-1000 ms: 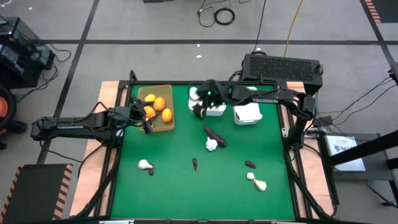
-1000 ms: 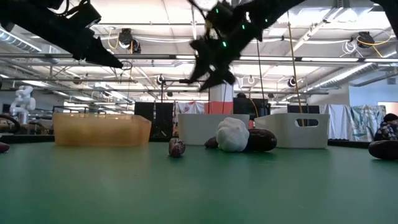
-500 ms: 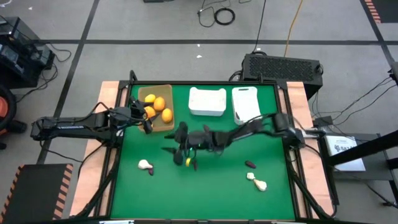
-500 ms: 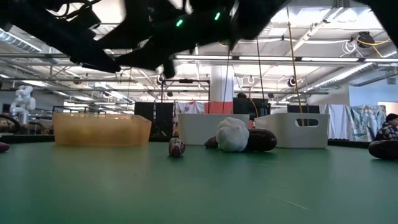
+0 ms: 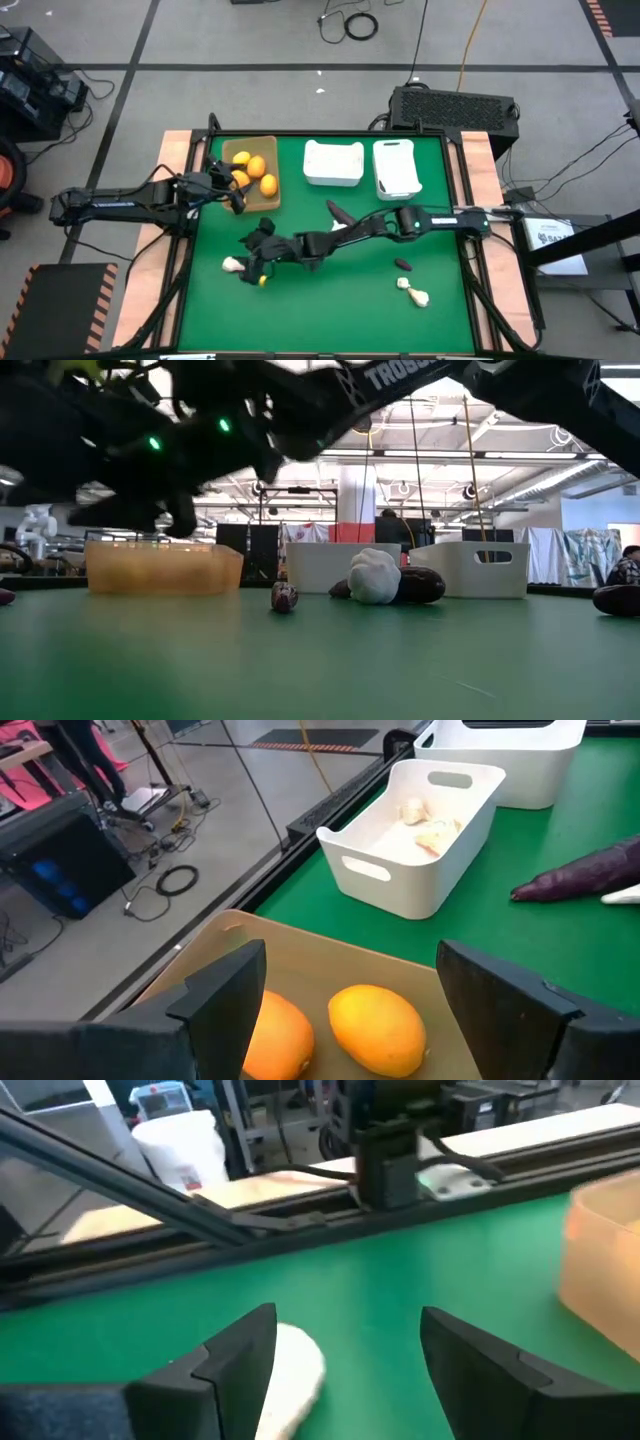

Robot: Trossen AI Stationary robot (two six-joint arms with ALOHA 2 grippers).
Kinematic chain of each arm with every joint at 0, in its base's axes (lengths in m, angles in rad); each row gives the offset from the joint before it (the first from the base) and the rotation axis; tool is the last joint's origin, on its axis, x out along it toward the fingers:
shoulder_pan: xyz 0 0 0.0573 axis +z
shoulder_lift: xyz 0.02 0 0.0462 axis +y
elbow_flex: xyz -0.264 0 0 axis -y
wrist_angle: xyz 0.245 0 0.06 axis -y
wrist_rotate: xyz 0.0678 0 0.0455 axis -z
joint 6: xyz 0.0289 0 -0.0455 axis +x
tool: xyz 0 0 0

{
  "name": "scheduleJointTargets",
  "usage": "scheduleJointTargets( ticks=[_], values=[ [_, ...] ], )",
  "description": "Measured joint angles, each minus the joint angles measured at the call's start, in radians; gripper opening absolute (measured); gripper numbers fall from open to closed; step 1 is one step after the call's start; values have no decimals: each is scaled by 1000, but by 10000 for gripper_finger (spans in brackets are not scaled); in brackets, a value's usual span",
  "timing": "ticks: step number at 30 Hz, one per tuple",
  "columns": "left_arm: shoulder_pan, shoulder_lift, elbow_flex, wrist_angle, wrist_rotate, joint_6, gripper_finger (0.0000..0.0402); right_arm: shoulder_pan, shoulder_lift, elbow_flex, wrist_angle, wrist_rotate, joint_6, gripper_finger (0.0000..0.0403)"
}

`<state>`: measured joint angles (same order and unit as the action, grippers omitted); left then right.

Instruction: Sort produce into baskets

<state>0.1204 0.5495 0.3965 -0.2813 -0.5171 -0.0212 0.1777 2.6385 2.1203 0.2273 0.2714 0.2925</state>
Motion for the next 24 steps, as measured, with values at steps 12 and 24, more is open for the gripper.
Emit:
scheduleJointTargets(
  ticks=[12, 24],
  values=[
    [0, 0, 0, 1, 0, 4, 301, 48, 125, 133, -105, -35, 40, 238],
    [0, 0, 0, 2, 2, 4, 301, 45, 126, 133, -132, -35, 44, 178]
  ],
)
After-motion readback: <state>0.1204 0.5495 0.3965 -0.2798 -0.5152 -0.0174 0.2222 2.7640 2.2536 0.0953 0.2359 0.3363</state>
